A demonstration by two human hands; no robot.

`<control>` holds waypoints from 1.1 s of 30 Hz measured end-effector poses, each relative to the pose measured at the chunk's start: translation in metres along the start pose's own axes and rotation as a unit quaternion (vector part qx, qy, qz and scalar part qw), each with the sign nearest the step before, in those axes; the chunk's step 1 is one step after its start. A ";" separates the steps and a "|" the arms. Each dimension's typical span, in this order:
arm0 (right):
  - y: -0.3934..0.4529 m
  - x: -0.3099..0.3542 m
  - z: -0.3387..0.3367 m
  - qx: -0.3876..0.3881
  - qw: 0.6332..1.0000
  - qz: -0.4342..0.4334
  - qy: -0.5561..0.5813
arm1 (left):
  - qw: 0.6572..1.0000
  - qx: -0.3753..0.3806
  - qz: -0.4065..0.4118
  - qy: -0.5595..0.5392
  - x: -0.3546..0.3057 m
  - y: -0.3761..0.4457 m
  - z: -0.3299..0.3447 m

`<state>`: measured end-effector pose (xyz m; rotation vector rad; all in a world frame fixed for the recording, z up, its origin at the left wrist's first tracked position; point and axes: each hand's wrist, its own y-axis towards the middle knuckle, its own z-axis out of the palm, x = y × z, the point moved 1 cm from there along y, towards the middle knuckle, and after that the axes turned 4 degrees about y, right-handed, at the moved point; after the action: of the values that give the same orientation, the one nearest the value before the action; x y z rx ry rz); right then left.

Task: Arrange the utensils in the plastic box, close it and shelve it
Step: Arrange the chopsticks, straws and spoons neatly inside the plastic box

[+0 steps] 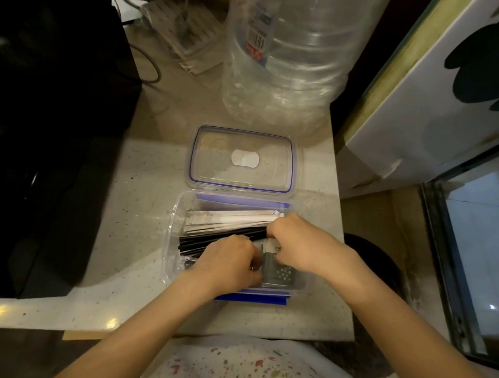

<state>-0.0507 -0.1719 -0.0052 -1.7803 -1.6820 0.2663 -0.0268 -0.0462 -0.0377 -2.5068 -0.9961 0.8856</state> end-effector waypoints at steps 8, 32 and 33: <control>-0.021 -0.006 0.006 -0.071 0.984 -0.102 -0.124 | 0.997 0.026 0.047 -0.051 0.008 -0.001 -0.003; -0.010 -0.012 0.027 -0.026 0.980 -0.192 -0.030 | 0.995 -0.068 0.064 -0.027 0.031 -0.014 -0.006; -0.009 -0.012 0.026 -0.019 0.983 -0.183 -0.018 | 0.995 -0.070 0.065 -0.033 0.032 -0.015 -0.006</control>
<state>-0.0748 -0.1758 -0.0229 -1.4615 -2.0124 0.1035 -0.0125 -0.0134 -0.0395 -2.7014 -0.9548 0.9750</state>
